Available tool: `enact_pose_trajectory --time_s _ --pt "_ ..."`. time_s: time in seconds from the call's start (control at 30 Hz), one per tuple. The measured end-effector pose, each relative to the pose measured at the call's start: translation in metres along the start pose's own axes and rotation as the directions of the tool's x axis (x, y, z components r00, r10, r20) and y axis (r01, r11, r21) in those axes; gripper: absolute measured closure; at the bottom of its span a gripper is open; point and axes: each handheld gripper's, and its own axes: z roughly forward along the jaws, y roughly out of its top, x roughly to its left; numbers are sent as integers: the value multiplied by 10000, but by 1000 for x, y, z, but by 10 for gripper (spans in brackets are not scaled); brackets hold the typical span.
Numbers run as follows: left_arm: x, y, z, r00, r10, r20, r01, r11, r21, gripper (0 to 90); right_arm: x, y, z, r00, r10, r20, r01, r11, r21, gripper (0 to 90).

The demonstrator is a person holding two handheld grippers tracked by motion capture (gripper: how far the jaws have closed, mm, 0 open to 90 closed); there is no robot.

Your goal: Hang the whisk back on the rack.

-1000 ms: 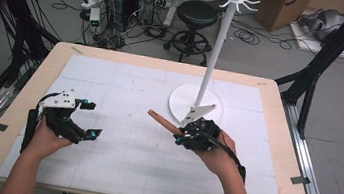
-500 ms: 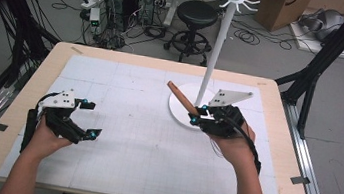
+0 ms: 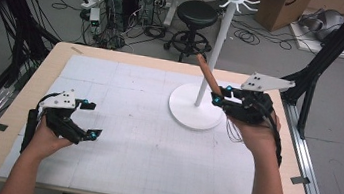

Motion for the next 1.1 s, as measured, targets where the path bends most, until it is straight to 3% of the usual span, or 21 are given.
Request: enact_pose_trajectory --time_s 0.37,0.57,0.83,1.1 --pt "0 -1 1 10000 -17 0 17 10000 60 17 -28 16 -27 9990 -61 442 87 9982 -596 709" --pt "1 -1 1 10000 -40 16 40 10000 38 16 -45 20 -41 9947 302 987 -201 9946 -1017 709" --pt "0 -1 2 10000 -33 5 33 10000 86 16 -61 27 -56 9897 681 1261 -501 9888 -1405 709" --pt "2 -1 0 10000 -70 26 70 10000 30 16 -74 38 -59 9821 1055 1559 -808 9843 -1571 709"
